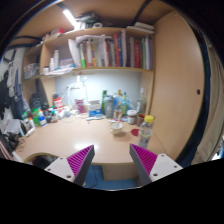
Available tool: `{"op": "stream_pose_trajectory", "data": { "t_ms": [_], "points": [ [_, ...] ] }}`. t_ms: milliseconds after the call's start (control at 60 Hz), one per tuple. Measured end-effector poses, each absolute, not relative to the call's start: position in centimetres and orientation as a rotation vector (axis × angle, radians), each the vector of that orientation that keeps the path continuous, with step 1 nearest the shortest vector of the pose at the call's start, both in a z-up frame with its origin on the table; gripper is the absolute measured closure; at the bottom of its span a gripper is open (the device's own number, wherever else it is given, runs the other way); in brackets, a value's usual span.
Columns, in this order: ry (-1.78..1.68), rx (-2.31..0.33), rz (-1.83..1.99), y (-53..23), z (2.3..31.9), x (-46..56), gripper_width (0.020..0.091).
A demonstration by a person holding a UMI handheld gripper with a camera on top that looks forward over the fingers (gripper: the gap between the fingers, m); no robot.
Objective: Pour water
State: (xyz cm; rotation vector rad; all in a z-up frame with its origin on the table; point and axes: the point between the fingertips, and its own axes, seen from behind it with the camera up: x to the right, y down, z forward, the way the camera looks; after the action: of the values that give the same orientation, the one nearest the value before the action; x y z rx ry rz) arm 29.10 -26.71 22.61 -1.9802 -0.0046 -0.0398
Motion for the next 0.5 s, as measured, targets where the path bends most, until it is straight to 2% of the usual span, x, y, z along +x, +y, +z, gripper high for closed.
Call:
{"op": "stream_pose_trajectory", "data": {
  "t_ms": [117,267,417,500],
  "points": [
    [0.025,-1.935,-0.136,-22.6,19.9,36.1,0.0294],
    [0.083,-1.891,-0.154,-15.7,14.3,43.4,0.0292],
    [0.128,-1.864,-0.072,-9.0,9.3,47.2,0.0294],
    [0.111,-1.85,-0.051,-7.0,7.9,48.0,0.0296]
  ]
}}
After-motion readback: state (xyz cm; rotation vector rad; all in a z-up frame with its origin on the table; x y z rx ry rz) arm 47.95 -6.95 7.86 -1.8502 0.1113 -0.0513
